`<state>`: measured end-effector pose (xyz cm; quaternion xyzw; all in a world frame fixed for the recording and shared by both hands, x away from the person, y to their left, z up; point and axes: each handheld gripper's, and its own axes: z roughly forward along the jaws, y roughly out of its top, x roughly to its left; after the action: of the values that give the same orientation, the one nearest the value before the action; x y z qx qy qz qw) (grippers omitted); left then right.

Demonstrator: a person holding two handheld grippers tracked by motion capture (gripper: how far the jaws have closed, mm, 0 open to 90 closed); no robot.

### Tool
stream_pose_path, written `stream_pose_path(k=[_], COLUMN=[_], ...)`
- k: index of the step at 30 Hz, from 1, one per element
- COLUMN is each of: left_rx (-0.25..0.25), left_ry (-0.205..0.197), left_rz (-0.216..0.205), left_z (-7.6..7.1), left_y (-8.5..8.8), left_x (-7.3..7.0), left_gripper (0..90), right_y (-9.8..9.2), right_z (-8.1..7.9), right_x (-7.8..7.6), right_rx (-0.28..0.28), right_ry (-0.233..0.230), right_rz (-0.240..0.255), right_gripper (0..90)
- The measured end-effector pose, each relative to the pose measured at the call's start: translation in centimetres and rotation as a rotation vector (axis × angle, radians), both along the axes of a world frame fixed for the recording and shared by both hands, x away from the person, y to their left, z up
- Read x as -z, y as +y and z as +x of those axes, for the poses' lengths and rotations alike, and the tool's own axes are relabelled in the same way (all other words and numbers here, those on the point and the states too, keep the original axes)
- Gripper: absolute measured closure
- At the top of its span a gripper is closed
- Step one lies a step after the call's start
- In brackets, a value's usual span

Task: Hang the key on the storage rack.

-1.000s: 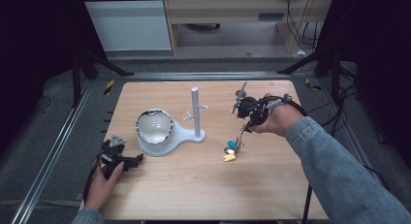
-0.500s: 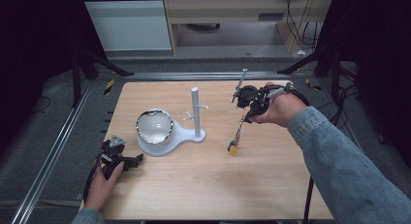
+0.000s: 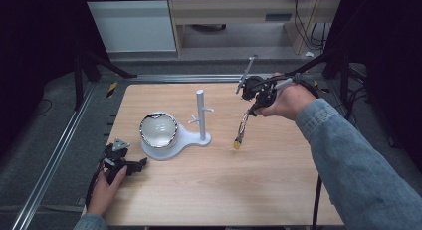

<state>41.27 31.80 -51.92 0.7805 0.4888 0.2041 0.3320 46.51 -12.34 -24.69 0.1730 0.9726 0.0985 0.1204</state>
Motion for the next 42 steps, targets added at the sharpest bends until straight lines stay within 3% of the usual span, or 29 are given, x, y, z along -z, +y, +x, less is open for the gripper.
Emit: stream_pose_path(k=[20, 42], left_rx=[0.0, 0.0], left_ry=[0.0, 0.0], left_rz=[0.0, 0.0], left_z=[0.0, 0.0], left_y=[0.0, 0.0], left_x=[0.0, 0.0], left_gripper=[0.0, 0.0], right_y=[1.6, 3.5], right_z=[0.9, 1.9], right_x=[-0.7, -2.6], right_rx=[-0.017, -0.022], right_ry=[-0.003, -0.015], right_rz=[-0.015, 0.007], right_gripper=[88.8, 88.8])
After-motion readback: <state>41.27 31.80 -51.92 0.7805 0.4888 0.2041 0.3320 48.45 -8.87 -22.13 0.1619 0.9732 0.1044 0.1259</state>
